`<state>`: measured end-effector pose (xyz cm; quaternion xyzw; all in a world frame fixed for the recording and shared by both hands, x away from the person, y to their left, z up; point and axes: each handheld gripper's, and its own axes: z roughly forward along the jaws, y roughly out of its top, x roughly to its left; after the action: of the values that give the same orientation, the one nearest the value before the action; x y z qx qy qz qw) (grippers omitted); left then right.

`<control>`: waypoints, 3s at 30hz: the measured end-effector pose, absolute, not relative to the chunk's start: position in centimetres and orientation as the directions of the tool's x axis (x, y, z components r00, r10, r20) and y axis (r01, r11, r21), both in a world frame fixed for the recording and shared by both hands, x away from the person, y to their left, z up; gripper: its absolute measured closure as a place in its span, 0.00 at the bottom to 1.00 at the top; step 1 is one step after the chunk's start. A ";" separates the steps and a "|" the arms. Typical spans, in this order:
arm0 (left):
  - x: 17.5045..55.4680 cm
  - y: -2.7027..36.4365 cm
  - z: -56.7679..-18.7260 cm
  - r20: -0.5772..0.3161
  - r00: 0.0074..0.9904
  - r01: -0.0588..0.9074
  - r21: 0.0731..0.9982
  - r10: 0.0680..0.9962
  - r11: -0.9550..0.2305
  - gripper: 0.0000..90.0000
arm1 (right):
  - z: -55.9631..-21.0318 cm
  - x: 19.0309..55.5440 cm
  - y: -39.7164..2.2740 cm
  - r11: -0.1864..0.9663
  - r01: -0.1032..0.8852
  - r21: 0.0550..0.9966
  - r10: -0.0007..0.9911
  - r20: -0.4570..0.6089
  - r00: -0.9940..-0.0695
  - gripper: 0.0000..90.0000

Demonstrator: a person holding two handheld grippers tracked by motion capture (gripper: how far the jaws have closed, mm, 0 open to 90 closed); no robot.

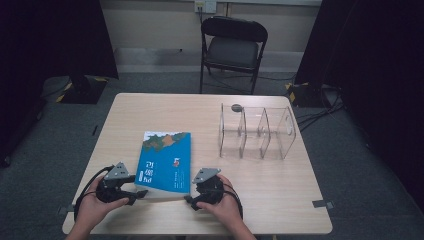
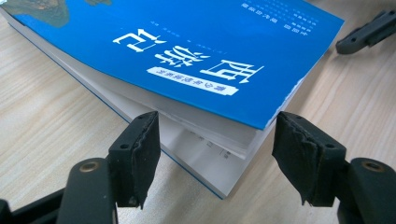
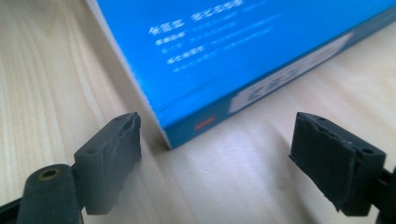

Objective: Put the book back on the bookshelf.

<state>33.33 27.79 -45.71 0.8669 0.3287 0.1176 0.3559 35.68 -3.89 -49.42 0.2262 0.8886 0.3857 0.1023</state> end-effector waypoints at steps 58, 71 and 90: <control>32.4 28.1 -45.4 -0.053 0.740 0.489 0.726 0.670 -0.483 0.23 | -45.8 36.0 6.0 0.720 0.112 0.685 0.321 -0.186 -0.928 0.74; 31.4 29.6 -46.5 -0.084 0.721 0.537 0.695 0.688 -0.478 0.18 | -45.1 36.2 6.1 0.734 0.117 0.669 0.318 -0.186 -0.930 0.78; 30.8 29.7 -48.2 -0.088 0.740 0.563 0.624 0.667 -0.542 0.19 | -43.6 36.5 5.7 0.750 0.154 0.644 0.340 -0.175 -0.924 0.82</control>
<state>30.80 29.73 -48.22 0.8743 0.3517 0.0803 0.3246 36.53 5.66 -43.57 0.1335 0.9245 0.3277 0.1418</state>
